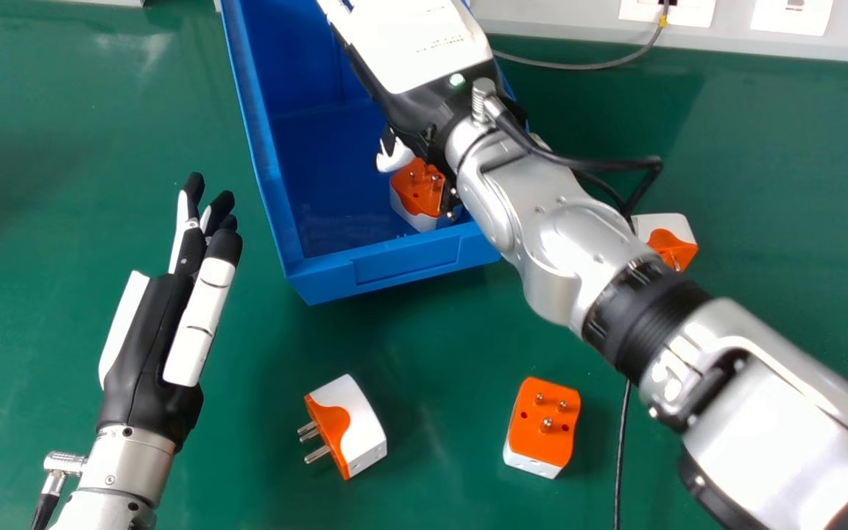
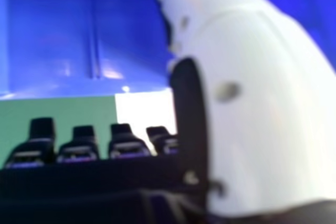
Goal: Pick all objects and put in blue box
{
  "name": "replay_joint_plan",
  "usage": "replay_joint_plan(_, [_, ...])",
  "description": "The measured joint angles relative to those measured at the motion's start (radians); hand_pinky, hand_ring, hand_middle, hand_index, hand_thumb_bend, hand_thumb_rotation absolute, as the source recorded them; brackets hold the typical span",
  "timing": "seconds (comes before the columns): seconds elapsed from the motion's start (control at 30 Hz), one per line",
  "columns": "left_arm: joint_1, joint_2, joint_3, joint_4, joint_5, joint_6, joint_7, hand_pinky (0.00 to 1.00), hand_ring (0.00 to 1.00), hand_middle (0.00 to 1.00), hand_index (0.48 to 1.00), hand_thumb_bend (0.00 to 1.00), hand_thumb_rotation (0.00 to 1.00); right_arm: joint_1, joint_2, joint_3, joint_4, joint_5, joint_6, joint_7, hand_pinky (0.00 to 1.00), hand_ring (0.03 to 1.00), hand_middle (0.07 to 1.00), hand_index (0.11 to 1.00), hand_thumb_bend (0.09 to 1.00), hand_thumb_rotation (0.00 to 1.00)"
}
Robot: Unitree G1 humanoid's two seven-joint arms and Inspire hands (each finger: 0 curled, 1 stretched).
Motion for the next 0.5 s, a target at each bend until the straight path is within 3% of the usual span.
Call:
replay_joint_plan(0.1, [-0.013,0.001,0.000,0.012,-0.001,0.010,-0.007,1.00,1.00,1.00,1.000,0.64,0.97,0.075,-0.030,-0.004,-0.146,-0.029,0.034,0.024,0.90,0.991,1.000,1.000,0.571,0.12])
replay_joint_plan(0.27, [-0.024,0.001,-0.002,0.016,-0.008,0.016,-0.029,1.00,1.00,1.00,1.000,0.64,0.97,0.213,-0.072,-0.016,-0.394,-0.062,0.078,0.066,0.90,0.991,1.000,1.000,0.474,0.05])
replay_joint_plan(0.37, [-0.026,0.002,-0.001,0.016,-0.011,0.020,-0.040,1.00,1.00,1.00,1.000,0.64,0.97,0.313,-0.087,-0.027,-0.546,-0.087,0.106,0.092,0.90,0.992,1.000,1.000,0.550,0.15])
replay_joint_plan(0.5, [-0.022,0.003,0.002,0.015,-0.011,0.022,-0.041,1.00,1.00,1.00,1.000,0.64,0.97,0.466,-0.107,-0.034,-0.718,-0.123,0.116,0.100,0.90,0.994,1.000,1.000,0.592,0.21])
